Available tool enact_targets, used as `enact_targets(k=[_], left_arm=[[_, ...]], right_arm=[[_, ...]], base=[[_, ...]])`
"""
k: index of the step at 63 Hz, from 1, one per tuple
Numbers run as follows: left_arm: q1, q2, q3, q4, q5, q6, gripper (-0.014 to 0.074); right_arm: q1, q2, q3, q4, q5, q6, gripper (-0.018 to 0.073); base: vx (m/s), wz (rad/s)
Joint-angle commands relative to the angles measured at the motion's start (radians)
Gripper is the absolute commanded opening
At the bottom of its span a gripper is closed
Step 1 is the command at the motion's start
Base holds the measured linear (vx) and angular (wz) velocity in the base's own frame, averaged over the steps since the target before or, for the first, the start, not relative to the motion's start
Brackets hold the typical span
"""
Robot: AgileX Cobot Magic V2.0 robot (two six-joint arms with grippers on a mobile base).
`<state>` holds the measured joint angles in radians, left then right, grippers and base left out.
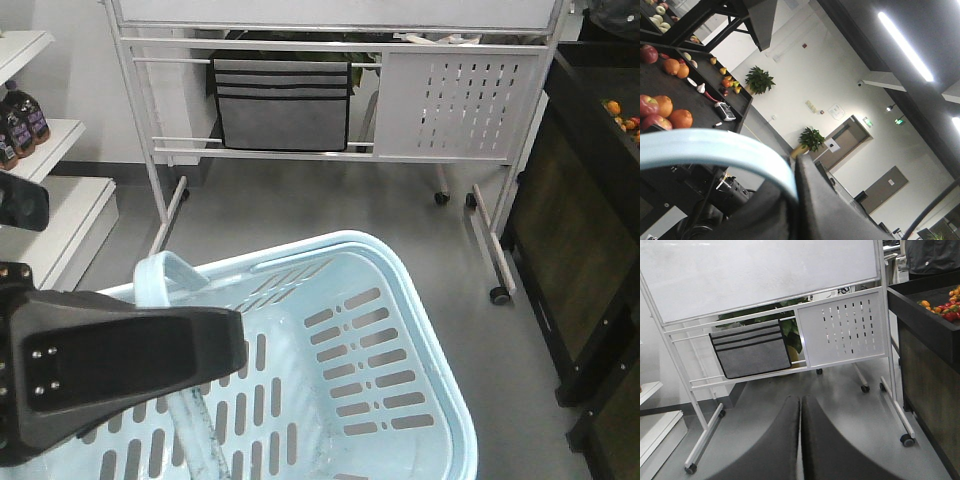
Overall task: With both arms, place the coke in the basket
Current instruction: 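Drive the base past the whiteboard stand carrying the basket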
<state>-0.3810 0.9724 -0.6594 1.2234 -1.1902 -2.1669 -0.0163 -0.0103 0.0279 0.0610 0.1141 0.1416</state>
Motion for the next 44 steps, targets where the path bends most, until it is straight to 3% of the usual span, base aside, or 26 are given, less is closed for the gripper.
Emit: enact_targets(k=[1, 44], left_arm=[[-0.008, -0.012, -0.029, -0.092, -0.049, 0.004, -0.0006], [-0.008, -0.012, -0.029, -0.092, -0.049, 0.004, -0.0006]], right_arm=[[-0.005, -0.013, 0.008, -0.008, -0.07, -0.007, -0.0005], [-0.005, -0.013, 0.008, -0.008, -0.07, -0.007, -0.0005]], base=[[0.23, 0.04], [0.22, 0.01]])
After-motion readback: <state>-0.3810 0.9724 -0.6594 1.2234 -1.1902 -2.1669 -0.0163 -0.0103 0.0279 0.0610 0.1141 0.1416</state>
